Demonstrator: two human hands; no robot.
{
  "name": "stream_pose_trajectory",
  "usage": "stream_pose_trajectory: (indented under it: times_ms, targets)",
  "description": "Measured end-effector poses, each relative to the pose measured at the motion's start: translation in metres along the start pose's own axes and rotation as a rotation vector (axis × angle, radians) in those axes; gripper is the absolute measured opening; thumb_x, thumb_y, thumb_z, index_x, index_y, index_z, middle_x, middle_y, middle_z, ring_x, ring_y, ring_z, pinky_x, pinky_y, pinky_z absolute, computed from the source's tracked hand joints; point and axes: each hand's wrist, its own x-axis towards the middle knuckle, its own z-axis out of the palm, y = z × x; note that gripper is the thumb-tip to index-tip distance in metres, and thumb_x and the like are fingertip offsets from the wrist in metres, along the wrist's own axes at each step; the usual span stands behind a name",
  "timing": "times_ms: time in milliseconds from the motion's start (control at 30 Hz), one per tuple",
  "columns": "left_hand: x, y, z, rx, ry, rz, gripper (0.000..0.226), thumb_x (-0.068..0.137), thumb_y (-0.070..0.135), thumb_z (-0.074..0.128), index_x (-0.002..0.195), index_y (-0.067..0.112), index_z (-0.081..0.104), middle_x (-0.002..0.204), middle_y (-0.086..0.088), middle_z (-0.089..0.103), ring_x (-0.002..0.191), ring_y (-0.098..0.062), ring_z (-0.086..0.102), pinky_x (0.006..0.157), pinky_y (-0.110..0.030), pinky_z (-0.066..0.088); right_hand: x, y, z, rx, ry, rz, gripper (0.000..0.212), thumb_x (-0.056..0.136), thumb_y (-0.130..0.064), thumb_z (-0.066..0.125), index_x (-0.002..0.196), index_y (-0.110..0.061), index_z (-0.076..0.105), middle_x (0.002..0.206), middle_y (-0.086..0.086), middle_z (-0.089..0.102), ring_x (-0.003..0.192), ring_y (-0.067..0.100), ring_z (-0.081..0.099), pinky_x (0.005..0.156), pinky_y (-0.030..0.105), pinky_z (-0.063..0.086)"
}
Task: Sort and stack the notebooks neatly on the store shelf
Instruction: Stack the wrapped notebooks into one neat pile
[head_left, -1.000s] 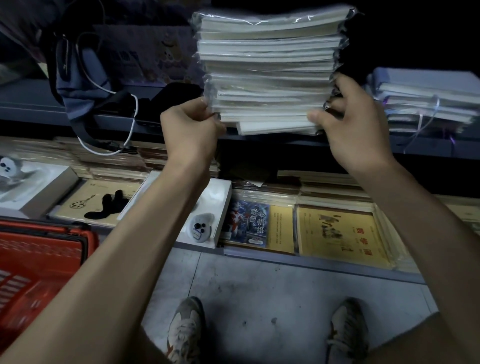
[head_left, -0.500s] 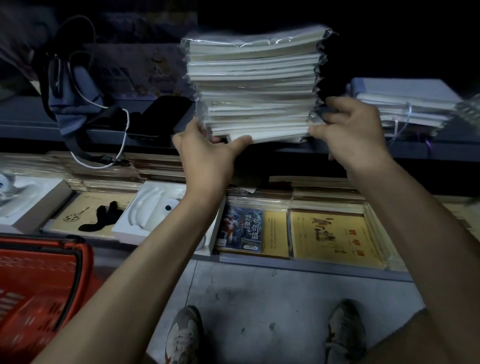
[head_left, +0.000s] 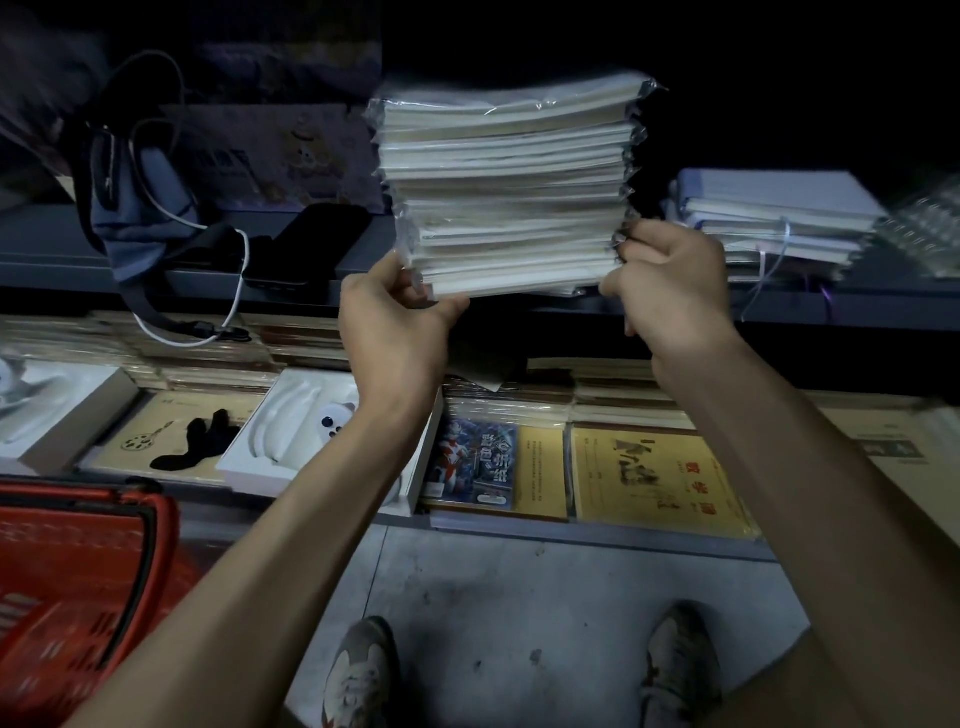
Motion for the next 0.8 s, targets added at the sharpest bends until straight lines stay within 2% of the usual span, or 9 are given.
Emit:
stream_pose_trajectory:
  times_ms: [67,167,333,367,433,500,567,667,800]
  targets:
    - [0.0,-0.003,0.0,0.005,0.013,0.0,0.034,0.076,0.007,0.09,0.077,0.017,0.058,0.076,0.0,0.05,0.068,-0.01,0.048,0.072,-0.029,0.05,-0.001,0.002,-0.001,0.013,-0.008,0.0,0.062,0.091,0.013,0.055,0.146,-0.015,0.056,0.127,-0.011,0.066,0.112,0.01,0.065,0.059,0.012,0.042]
    - [0.0,-0.007,-0.001,0.046,0.024,0.03,0.037,0.075,0.012,0.091,0.074,0.007,0.054,0.076,-0.004,0.05,0.067,-0.01,0.049,0.071,-0.033,0.05,0.001,0.003,-0.002,0.018,-0.02,-0.007,0.062,0.09,0.01,0.062,0.147,-0.014,0.054,0.139,-0.003,0.062,0.104,0.008,0.066,0.054,0.012,0.042]
    - [0.002,-0.003,-0.003,-0.047,-0.029,-0.031,0.038,0.076,0.005,0.089,0.068,0.02,0.055,0.071,0.0,0.047,0.066,-0.011,0.045,0.073,-0.03,0.045,0.013,0.006,-0.014,0.035,-0.06,-0.021,0.063,0.082,0.004,0.08,0.14,-0.01,0.059,0.127,0.0,0.069,0.104,0.006,0.067,0.059,0.012,0.049]
    - [0.002,0.0,-0.004,-0.051,-0.053,-0.046,0.037,0.078,0.002,0.088,0.069,0.021,0.057,0.068,0.002,0.048,0.065,-0.01,0.046,0.074,-0.027,0.046,0.015,0.007,-0.014,0.033,-0.086,-0.023,0.062,0.082,0.003,0.08,0.139,-0.008,0.06,0.126,0.002,0.068,0.103,0.005,0.067,0.063,0.012,0.052]
    - [0.0,0.004,-0.005,-0.044,-0.11,-0.058,0.024,0.082,0.001,0.086,0.078,0.013,0.066,0.064,0.004,0.064,0.063,-0.005,0.059,0.075,-0.025,0.057,0.015,0.011,-0.01,0.008,-0.105,-0.036,0.064,0.083,-0.006,0.083,0.142,-0.005,0.057,0.135,0.005,0.063,0.115,0.01,0.062,0.091,0.022,0.055]
    - [-0.001,0.003,-0.005,-0.024,-0.143,-0.061,0.017,0.083,0.005,0.086,0.089,0.006,0.071,0.079,-0.005,0.077,0.079,-0.012,0.075,0.087,-0.038,0.063,0.012,0.013,-0.005,-0.008,-0.115,-0.066,0.067,0.087,-0.012,0.081,0.146,-0.004,0.052,0.144,0.006,0.057,0.127,0.012,0.053,0.11,0.027,0.042]
    - [-0.001,-0.001,-0.003,-0.01,-0.141,-0.046,0.02,0.084,0.009,0.086,0.09,0.003,0.068,0.086,-0.016,0.077,0.09,-0.022,0.078,0.092,-0.047,0.062,0.012,0.014,-0.004,-0.009,-0.104,-0.067,0.065,0.087,-0.012,0.081,0.146,-0.004,0.052,0.145,0.006,0.057,0.127,0.012,0.052,0.11,0.025,0.039]
    - [-0.004,-0.004,-0.001,0.007,-0.133,-0.019,0.031,0.087,0.015,0.085,0.084,0.003,0.057,0.09,-0.029,0.07,0.081,-0.02,0.073,0.09,-0.049,0.058,0.011,0.013,-0.007,-0.032,-0.086,-0.067,0.064,0.086,-0.012,0.082,0.143,-0.005,0.056,0.142,0.006,0.06,0.128,0.015,0.055,0.11,0.026,0.041]
    - [-0.008,-0.004,-0.001,-0.009,-0.104,-0.003,0.04,0.087,0.015,0.085,0.073,0.022,0.048,0.068,-0.007,0.062,0.073,-0.011,0.061,0.077,-0.036,0.054,0.006,0.013,-0.004,-0.044,-0.045,-0.091,0.062,0.087,-0.013,0.081,0.143,-0.006,0.057,0.15,0.003,0.054,0.13,0.011,0.051,0.11,0.028,0.042]
